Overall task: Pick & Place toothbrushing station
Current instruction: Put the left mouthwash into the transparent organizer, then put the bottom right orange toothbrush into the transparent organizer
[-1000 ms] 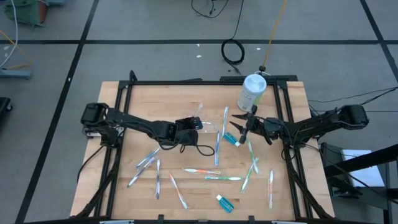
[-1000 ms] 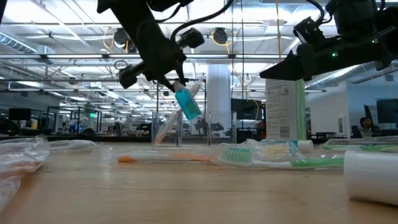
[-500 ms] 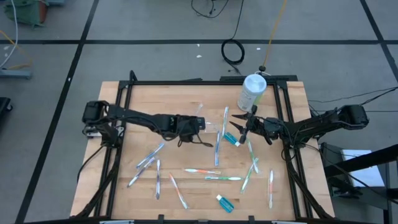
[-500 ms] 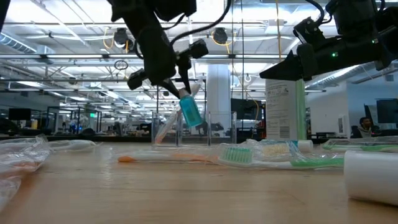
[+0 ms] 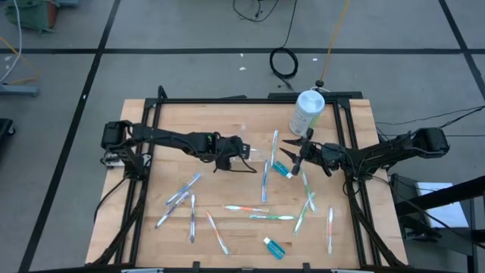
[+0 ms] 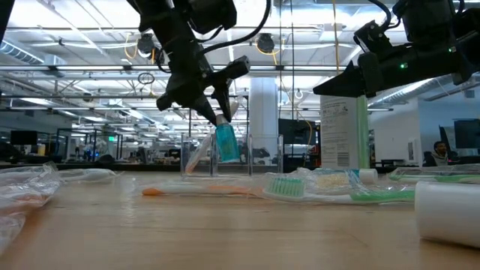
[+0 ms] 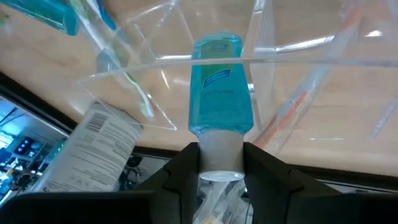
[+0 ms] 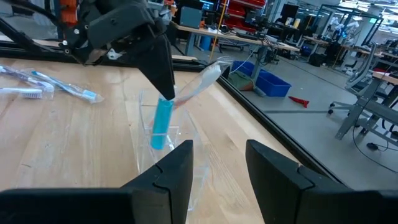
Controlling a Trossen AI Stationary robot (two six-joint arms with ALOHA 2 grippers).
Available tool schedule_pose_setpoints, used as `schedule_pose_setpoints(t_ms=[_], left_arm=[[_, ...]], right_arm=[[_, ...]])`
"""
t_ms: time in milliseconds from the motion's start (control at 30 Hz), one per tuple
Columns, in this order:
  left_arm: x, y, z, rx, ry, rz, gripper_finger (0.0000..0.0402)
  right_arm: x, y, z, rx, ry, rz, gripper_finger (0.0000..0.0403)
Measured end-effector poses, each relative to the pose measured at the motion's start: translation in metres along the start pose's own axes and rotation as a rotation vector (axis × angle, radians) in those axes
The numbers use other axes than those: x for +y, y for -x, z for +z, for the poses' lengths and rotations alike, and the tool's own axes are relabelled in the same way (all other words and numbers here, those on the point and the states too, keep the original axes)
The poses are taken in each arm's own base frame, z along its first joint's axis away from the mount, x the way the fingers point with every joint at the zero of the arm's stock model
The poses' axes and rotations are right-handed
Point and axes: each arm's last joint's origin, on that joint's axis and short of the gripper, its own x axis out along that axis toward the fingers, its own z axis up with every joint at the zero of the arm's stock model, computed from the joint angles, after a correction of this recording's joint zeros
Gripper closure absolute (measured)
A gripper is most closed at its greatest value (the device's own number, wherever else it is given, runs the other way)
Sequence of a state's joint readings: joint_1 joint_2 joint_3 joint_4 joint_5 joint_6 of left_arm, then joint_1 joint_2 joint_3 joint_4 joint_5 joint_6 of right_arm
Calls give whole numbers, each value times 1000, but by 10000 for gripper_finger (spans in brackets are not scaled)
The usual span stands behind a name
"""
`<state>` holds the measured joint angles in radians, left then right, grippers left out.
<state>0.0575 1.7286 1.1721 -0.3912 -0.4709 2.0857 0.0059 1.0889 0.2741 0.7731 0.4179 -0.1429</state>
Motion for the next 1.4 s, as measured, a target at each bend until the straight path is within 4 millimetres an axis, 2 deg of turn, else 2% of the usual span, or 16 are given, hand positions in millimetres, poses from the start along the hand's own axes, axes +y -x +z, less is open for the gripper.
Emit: schedule_pose_setpoints(t_ms=[233,400,667,900,1233,1400], left_arm=[[-4,-24,4,50,-64,-74,282],[0,-36,7,114,-41,-71,282],[0,-37,7,136,24,-72,281],[1,-36,7,169,13,-89,277],[4,-33,11,194,9,-89,205],[7,-31,7,239,30,-70,193]], right_arm=[[0,0,0,0,0,0,264],[0,0,0,-1,0,0,264],[0,0,0,-1,3,0,264],[0,0,0,0,4,0,264],[0,0,0,-1,4,0,264],[0,0,0,-1,3,0,264]])
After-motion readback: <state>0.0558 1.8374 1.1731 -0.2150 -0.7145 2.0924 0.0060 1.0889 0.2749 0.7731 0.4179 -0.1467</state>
